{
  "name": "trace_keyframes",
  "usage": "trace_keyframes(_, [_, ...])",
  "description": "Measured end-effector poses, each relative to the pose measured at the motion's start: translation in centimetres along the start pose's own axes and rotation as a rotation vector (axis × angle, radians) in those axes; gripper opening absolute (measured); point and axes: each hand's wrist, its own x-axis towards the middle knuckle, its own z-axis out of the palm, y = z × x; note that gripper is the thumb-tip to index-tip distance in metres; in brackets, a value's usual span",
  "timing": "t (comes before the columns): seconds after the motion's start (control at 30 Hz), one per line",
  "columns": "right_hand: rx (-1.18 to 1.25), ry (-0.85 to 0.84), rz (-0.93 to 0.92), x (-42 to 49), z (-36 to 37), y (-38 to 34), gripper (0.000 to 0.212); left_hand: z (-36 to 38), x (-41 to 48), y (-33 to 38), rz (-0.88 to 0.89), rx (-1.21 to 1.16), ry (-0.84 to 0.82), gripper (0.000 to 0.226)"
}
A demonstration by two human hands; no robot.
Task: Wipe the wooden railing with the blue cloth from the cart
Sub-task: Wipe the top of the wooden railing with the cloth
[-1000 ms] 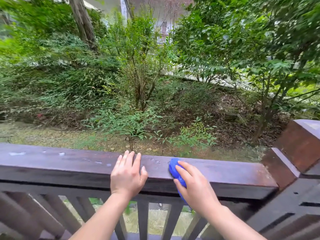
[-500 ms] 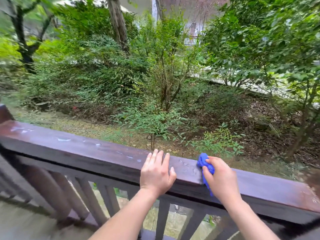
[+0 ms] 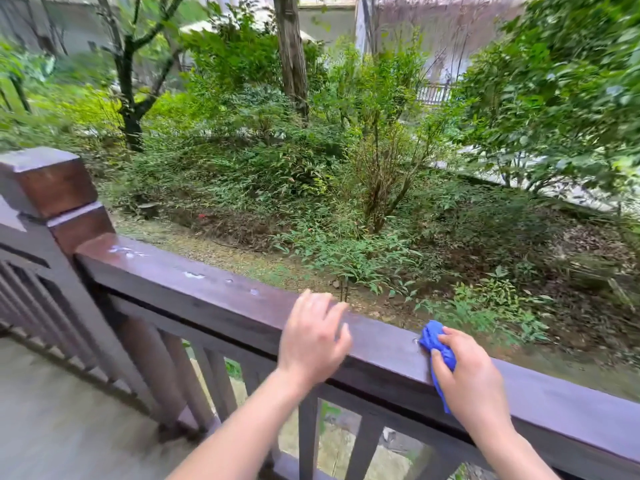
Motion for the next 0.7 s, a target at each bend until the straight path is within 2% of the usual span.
trace_keyframes(0.1, [-0.005,0.006,0.023,0.1,-0.1,0.2,0.026,-1.3,0.9,-5.9,-0.104,0.07,-0.042,0.032])
trace_keyframes(0.17, [-0.014,0.003,0.039,-0.1,-0.1,0.0,0.025,-1.0,0.6,-8.0,-0.104,0.097,-0.104,0.032])
trace_keyframes(0.23, [-0.019,0.009,0.035,-0.5,0.3,-0.6,0.026,0.1,-0.1,-9.1,-0.089,0.112,-0.095,0.03])
trace_keyframes(0.4, [-0.112,-0.072,-0.224,-1.3,0.2,-0.9,0.033,1.9,-0.7,-10.1,-0.099,0.093,0.045,0.025])
trace_keyframes(0.43, [-0.136,-0.078,-0.231,-0.8,-0.2,-0.4,0.033,2.0,-0.8,-10.3,-0.089,0.09,0.052,0.026])
trace_keyframes(0.57, [-0.054,0.02,0.049,1.0,-0.3,-0.3,0.025,2.1,-0.8,-10.4,-0.091,0.086,0.036,0.026])
trace_keyframes(0.6, [-0.039,0.05,0.051,0.9,0.3,-1.1,0.026,2.1,-0.8,-10.3,-0.096,0.092,0.03,0.027])
trace_keyframes(0.7, [-0.02,-0.015,-0.187,-0.9,2.2,-3.4,0.032,1.8,-0.6,-10.2,-0.094,0.091,0.01,0.029])
